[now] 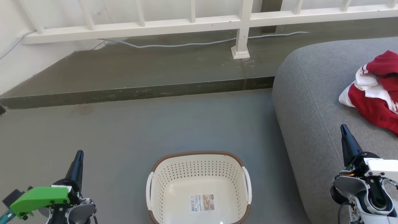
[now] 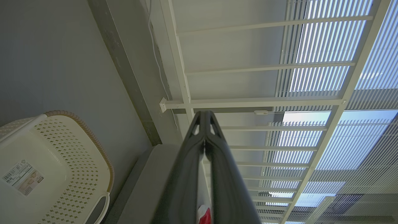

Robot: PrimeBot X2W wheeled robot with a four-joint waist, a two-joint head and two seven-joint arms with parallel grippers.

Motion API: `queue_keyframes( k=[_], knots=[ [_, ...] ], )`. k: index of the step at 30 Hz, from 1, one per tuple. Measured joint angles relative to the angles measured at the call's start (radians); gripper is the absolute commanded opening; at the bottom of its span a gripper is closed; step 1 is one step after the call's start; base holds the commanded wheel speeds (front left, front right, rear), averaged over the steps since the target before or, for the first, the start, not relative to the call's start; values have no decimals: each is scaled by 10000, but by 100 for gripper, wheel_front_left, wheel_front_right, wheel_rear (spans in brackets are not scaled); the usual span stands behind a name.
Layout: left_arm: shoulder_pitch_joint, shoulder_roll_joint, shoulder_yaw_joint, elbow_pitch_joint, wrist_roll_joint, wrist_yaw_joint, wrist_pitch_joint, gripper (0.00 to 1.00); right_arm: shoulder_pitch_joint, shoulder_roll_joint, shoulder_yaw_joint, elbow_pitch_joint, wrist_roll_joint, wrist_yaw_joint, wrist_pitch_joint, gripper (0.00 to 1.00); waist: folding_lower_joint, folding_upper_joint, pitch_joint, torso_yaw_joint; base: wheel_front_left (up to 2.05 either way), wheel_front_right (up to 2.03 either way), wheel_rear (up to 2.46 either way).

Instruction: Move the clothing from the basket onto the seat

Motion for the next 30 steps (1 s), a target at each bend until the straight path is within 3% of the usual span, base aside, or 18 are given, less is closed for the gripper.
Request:
queue_keyframes(
  k=[30],
  knots=[
    [0,-13,21,-19,2,0,2,0,0,4,4,-2,0,0,0,0,0,0,1,-1,0,0,0]
  ],
)
